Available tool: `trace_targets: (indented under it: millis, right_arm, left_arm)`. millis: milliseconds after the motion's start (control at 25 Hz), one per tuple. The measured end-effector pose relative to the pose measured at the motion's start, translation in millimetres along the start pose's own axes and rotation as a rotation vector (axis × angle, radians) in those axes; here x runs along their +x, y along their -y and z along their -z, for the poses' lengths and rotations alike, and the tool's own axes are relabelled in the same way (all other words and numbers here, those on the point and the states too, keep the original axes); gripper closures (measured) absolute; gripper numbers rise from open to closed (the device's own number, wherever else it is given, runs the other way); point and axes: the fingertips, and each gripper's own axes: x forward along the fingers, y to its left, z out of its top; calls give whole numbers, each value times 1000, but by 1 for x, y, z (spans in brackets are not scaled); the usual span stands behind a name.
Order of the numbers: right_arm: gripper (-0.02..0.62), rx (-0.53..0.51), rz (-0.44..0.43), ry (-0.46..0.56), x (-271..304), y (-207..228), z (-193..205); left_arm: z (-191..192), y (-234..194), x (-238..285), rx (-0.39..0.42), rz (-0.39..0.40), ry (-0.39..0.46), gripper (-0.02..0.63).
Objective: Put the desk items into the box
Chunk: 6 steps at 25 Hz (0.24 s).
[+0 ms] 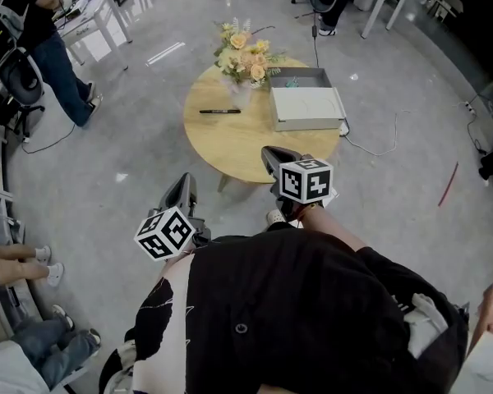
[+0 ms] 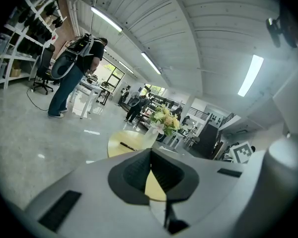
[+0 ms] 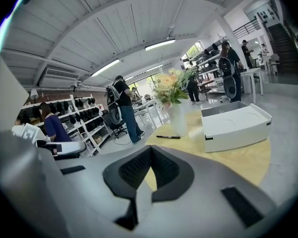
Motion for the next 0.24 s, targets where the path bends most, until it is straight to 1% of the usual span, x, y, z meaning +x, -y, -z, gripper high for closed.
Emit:
trace_targets:
  millis: [240]
  right_arm:
    - [590, -8, -2, -9, 4, -1, -1]
  left_arm:
    - [-3, -2, 3, -1, 2, 1, 595]
